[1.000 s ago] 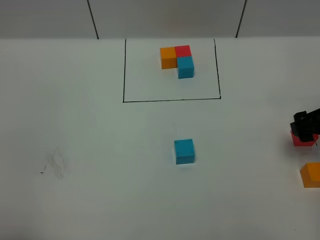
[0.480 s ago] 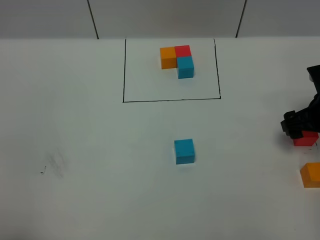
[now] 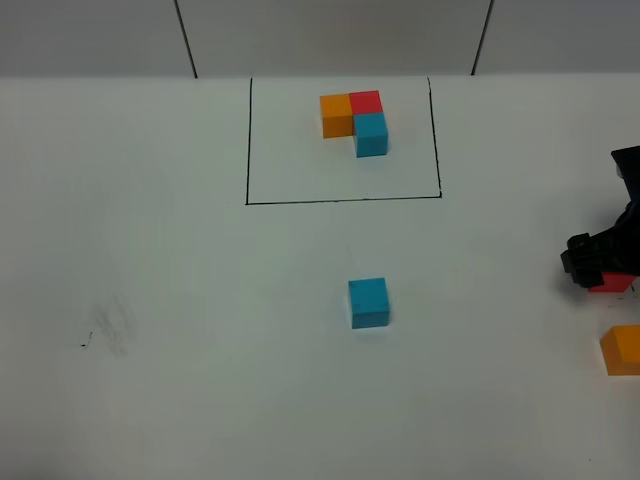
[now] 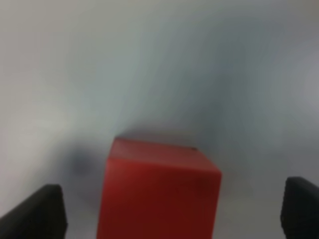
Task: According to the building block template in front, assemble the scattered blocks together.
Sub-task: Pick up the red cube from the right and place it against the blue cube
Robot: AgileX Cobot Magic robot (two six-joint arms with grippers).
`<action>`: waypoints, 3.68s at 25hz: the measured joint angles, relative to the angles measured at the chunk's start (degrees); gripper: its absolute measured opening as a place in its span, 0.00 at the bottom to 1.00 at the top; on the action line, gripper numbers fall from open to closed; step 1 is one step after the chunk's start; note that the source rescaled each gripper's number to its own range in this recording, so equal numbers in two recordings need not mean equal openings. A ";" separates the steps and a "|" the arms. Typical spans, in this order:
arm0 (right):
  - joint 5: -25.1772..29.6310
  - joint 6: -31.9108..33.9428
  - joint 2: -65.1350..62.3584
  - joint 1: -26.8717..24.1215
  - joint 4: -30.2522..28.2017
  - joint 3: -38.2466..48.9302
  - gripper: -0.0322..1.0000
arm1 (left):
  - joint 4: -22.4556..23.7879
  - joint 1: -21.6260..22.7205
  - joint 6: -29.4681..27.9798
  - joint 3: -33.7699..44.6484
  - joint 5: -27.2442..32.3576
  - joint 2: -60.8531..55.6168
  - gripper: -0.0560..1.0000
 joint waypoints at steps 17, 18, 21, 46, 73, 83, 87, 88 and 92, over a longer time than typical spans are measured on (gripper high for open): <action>-3.64 0.05 1.88 -0.13 -1.42 -0.07 0.45 | 0.00 0.00 0.00 0.00 0.00 0.00 0.05; -3.64 0.05 1.88 -0.13 -1.46 -0.07 0.45 | 0.00 0.00 0.00 0.00 0.00 0.00 0.05; -3.64 0.05 1.88 -0.13 -1.46 -0.07 0.45 | 0.00 0.00 0.00 0.00 0.00 0.00 0.05; 9.89 -0.85 -3.69 12.64 4.13 -19.95 0.45 | 0.00 0.00 0.22 0.00 0.00 0.00 0.05; 5.04 14.51 -1.86 31.23 9.05 -21.86 0.45 | 0.00 0.00 0.22 0.00 0.05 0.00 0.05; 6.26 20.43 7.20 34.87 7.49 -31.70 0.45 | 4.66 0.00 0.22 0.00 0.05 0.00 0.05; 7.62 23.55 10.89 36.57 5.17 -34.81 0.45 | 8.67 0.00 0.22 0.00 -0.64 0.00 0.05; 8.02 24.72 11.45 36.86 4.37 -35.11 0.45 | 8.94 0.00 0.22 0.00 -0.79 0.00 0.05; 8.89 27.48 12.31 36.96 2.34 -35.19 0.45 | 9.13 0.00 0.22 0.00 -0.86 0.00 0.05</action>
